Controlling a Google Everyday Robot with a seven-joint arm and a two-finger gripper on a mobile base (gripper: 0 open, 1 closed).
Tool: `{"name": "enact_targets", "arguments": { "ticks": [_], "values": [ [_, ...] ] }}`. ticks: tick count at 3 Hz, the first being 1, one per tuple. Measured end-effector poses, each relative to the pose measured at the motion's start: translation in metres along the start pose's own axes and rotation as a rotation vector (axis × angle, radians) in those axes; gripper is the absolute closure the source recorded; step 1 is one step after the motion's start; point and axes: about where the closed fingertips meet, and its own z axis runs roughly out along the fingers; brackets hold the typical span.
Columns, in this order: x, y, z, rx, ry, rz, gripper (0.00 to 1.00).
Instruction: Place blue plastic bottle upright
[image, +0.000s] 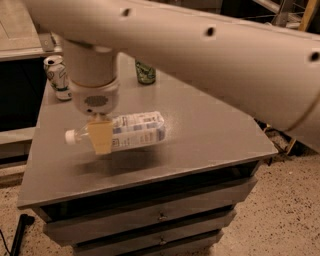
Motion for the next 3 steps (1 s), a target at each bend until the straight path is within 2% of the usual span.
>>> {"name": "enact_targets", "arguments": {
  "ticks": [1, 2, 3],
  "values": [
    [0.039, -0.015, -0.033, 0.097, -0.232, 0.052, 1.00],
    [0.057, -0.010, -0.046, 0.125, -0.305, 0.079, 1.00],
    [0.058, -0.016, -0.044, 0.121, -0.355, 0.077, 1.00]
  ]
}}
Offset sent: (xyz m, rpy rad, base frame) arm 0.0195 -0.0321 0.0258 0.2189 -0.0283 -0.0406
